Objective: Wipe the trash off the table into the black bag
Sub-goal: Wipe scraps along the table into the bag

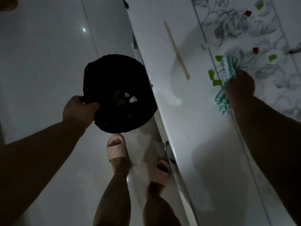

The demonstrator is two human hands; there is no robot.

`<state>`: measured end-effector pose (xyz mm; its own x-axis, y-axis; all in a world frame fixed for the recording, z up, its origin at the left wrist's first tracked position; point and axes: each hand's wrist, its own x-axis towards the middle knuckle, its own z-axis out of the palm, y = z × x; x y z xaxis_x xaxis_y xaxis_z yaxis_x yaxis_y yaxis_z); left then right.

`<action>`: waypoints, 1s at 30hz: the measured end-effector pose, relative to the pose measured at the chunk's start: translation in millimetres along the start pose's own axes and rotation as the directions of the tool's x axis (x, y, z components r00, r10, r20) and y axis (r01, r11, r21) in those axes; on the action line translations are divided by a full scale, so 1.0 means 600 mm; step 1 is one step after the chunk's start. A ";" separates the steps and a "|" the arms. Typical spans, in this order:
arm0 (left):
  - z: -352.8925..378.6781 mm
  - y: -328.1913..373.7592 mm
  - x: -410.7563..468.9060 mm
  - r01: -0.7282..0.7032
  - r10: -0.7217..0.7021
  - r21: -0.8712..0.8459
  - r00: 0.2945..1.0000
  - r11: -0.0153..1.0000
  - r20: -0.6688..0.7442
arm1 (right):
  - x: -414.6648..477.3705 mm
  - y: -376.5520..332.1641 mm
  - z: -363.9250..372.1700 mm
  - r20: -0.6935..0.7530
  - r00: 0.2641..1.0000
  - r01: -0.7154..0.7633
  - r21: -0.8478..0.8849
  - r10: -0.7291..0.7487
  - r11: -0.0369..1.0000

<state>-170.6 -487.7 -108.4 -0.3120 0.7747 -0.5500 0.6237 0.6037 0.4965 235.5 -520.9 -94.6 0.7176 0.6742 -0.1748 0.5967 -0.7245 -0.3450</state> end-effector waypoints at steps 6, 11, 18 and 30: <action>-0.016 0.034 0.034 -0.040 0.040 -0.012 0.999 0.999 0.000 | 0.007 -0.109 0.043 0.131 0.979 0.162 -0.030 -0.157 0.986; -0.029 0.061 0.038 -0.069 0.071 -0.066 0.997 0.995 0.031 | -0.040 -0.186 0.082 0.242 0.938 0.250 0.031 -0.250 0.968; -0.037 0.081 0.037 -0.107 0.112 -0.100 0.993 0.989 0.039 | -0.129 -0.269 0.132 0.415 0.782 0.444 0.150 -0.464 0.883; -0.054 0.117 0.082 -0.097 0.108 -0.111 0.990 0.989 0.092 | -0.074 -0.156 0.020 -0.108 0.994 0.020 0.148 -0.004 0.989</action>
<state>-165.3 -400.8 -78.8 -0.1757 0.8145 -0.5530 0.5680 0.5426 0.6188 143.3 -481.3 -65.7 0.7495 0.6580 -0.0727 0.5516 -0.6815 -0.4809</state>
